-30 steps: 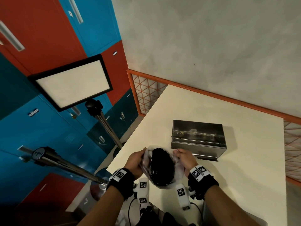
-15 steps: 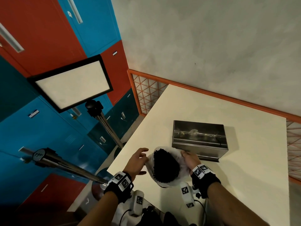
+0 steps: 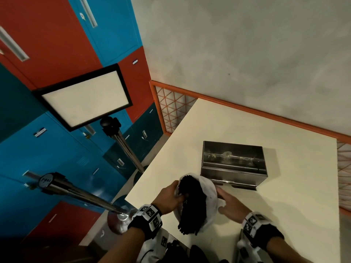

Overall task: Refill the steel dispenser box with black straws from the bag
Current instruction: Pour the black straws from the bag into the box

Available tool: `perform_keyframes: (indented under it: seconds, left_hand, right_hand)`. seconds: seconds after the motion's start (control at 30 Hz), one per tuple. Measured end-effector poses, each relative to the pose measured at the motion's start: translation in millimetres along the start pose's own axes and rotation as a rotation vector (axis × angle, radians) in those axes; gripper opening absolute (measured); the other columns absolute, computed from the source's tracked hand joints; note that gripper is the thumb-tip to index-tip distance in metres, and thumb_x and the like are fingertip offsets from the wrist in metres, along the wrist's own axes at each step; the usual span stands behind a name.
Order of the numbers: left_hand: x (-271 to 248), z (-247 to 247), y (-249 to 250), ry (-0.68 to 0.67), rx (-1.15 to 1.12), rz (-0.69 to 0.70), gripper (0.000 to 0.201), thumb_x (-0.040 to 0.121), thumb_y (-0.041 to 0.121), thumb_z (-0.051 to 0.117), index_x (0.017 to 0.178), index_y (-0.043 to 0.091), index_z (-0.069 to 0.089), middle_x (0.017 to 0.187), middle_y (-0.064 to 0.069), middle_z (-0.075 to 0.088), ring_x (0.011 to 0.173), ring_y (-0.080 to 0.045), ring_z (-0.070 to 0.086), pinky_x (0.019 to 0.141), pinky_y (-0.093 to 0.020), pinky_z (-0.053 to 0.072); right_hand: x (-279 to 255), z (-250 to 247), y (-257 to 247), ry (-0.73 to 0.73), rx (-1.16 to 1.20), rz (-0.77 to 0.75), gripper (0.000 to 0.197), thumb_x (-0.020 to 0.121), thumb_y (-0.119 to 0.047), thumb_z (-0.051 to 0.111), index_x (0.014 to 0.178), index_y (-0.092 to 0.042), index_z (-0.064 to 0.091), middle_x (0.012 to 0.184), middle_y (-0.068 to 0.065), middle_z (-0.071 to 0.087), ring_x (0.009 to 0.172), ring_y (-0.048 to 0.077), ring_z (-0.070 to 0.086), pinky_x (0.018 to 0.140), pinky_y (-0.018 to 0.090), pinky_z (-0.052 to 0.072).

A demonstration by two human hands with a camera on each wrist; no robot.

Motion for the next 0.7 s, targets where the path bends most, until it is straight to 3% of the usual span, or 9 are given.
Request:
perform_keyframes:
  seconds: [0.1,0.17,0.23,0.3,0.37,0.43,0.53,0.63,0.7]
  left_hand:
    - [10,0,4,0.094,-0.053,-0.069,0.042,0.098,0.046,0.06,0.132,0.022,0.058,0.126,-0.004,0.069,0.115,-0.026,0.063,0.093,-0.034,0.049]
    - [17,-2,7,0.12,-0.123,-0.118,0.043,0.098,0.049,0.058,0.131,0.022,0.061,0.123,-0.004,0.071,0.114,-0.027,0.065,0.097,-0.038,0.05]
    - [23,-4,7,0.13,-0.184,-0.165,0.052,0.091,0.061,0.057,0.125,0.022,0.065,0.114,-0.005,0.074,0.107,-0.026,0.068,0.096,-0.042,0.053]
    - [29,-8,4,0.129,-0.229,-0.175,0.064,0.078,0.072,0.054,0.118,0.024,0.067,0.1,-0.004,0.077,0.096,-0.026,0.072,0.092,-0.046,0.056]
    - [28,-11,4,0.097,-0.296,-0.152,0.061,0.075,0.069,0.056,0.117,0.027,0.067,0.094,-0.003,0.077,0.09,-0.026,0.074,0.089,-0.049,0.058]
    - [21,-16,8,0.047,-0.378,-0.153,0.046,0.081,0.051,0.06,0.119,0.026,0.068,0.096,-0.001,0.077,0.091,-0.023,0.074,0.09,-0.05,0.058]
    - [8,-25,10,-0.006,-0.517,-0.17,0.025,0.099,0.025,0.055,0.122,0.026,0.066,0.11,-0.002,0.076,0.101,-0.019,0.072,0.089,-0.043,0.061]
    - [-5,-37,5,-0.003,-0.637,-0.191,0.026,0.108,0.022,0.046,0.115,0.034,0.068,0.111,-0.002,0.075,0.102,-0.018,0.069,0.085,-0.033,0.059]
    - [-13,-43,0,-0.03,-0.684,-0.175,0.024,0.102,0.022,0.054,0.116,0.035,0.069,0.113,0.0,0.074,0.107,-0.022,0.069,0.088,-0.035,0.058]
  right_hand:
    - [4,9,-3,0.012,-0.311,-0.04,0.096,0.064,-0.038,0.08,0.146,-0.028,0.029,0.143,-0.011,0.038,0.122,0.011,0.049,0.098,0.024,0.045]
    - [11,15,-3,0.044,-0.265,-0.129,0.121,0.047,-0.054,0.084,0.148,-0.033,0.021,0.144,-0.019,0.026,0.125,0.006,0.043,0.102,0.025,0.043]
    - [19,21,-4,0.096,-0.162,-0.193,0.125,0.042,-0.057,0.088,0.146,-0.039,0.021,0.146,-0.02,0.027,0.127,0.003,0.042,0.105,0.026,0.042]
    - [26,27,-5,0.163,-0.063,-0.201,0.116,0.046,-0.054,0.091,0.142,-0.042,0.027,0.143,-0.017,0.037,0.128,0.001,0.043,0.105,0.025,0.042]
    - [32,26,-8,0.247,0.024,-0.166,0.102,0.053,-0.052,0.089,0.138,-0.042,0.034,0.134,-0.018,0.05,0.122,0.0,0.05,0.098,0.024,0.046]
    - [37,23,-8,0.29,0.123,-0.096,0.075,0.062,-0.048,0.082,0.128,-0.04,0.045,0.12,-0.014,0.061,0.11,0.006,0.06,0.089,0.027,0.052]
    - [45,13,-10,0.319,0.241,-0.004,0.02,0.085,-0.029,0.069,0.102,-0.036,0.061,0.1,-0.008,0.067,0.098,0.016,0.063,0.088,0.032,0.051]
    - [47,5,-17,0.363,0.329,0.019,0.019,0.093,-0.007,0.061,0.092,-0.026,0.059,0.078,-0.015,0.067,0.081,0.0,0.061,0.079,0.023,0.045]
    - [41,2,-19,0.347,0.405,0.059,0.031,0.093,0.01,0.052,0.081,-0.019,0.054,0.064,-0.011,0.064,0.064,-0.008,0.059,0.066,0.015,0.046]
Point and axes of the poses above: each hand's wrist, its own x-axis towards the middle knuckle, its own z-axis out of the palm, y = z × x, the point moved 3 cm from there along x, towards the middle knuckle
